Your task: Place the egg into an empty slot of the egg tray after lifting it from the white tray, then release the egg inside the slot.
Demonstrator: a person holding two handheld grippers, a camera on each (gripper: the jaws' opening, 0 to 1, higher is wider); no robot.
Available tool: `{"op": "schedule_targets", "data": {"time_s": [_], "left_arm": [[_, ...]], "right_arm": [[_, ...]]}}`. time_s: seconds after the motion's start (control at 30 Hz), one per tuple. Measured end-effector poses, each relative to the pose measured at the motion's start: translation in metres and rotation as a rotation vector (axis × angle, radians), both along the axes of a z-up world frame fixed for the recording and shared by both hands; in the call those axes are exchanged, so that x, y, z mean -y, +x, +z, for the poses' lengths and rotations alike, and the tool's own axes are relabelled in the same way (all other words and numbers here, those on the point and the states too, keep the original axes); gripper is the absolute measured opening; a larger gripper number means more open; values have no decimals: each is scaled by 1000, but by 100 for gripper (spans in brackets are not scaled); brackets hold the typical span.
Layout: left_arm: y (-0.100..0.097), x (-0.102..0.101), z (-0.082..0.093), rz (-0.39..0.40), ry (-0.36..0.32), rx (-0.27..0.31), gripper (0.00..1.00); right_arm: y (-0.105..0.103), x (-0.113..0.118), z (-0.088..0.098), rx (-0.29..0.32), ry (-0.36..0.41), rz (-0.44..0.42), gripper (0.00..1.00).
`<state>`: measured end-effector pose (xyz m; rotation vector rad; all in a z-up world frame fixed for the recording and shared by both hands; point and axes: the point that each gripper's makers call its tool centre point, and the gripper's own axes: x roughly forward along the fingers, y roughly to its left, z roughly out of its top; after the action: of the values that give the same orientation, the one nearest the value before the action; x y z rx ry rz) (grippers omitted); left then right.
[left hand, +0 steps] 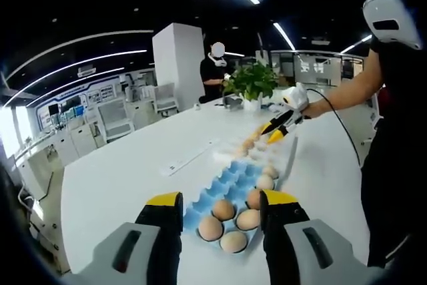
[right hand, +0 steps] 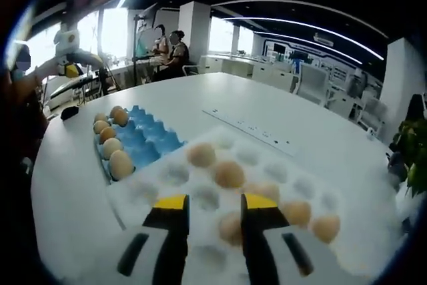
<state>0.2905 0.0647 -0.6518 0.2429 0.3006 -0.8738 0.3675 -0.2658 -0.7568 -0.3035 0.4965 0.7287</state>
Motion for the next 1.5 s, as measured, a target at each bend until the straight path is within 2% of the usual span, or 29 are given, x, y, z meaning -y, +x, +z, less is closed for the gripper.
{"op": "schedule_targets", "data": {"time_s": [0.53,0.63,0.87,0.97,1.07,1.13,1.27,1.33,1.5], "left_arm": [[-1,2,-1,-4,0,-2,46],[-1,2,-1,-5,0,0,46],[-1,1,-1,-1,1,-2,46],[-2,1,-2,-3,2,-3,46],[-2,1,-2,-2,2,-3,46],[-1,1,-1,-1,0,-2,46],[-1,1,-1,-1,1,-1,46],[-1,1,0,0,-2,1,46],[-2,1,0,0,0,-3,45]], "right_arm": [[3,29,-13,-34,-14,-75,30],[4,30,-18,-51,-17,-81,30],[4,22,-18,-44,-37,-62,28],[4,24,-21,-29,-113,-34,26],[2,23,-25,-36,-208,38,26],[3,20,-25,-68,-205,44,27],[3,18,-28,-111,-281,124,27],[4,17,-30,-141,-274,127,27],[3,16,-31,-151,-279,155,27]]}}
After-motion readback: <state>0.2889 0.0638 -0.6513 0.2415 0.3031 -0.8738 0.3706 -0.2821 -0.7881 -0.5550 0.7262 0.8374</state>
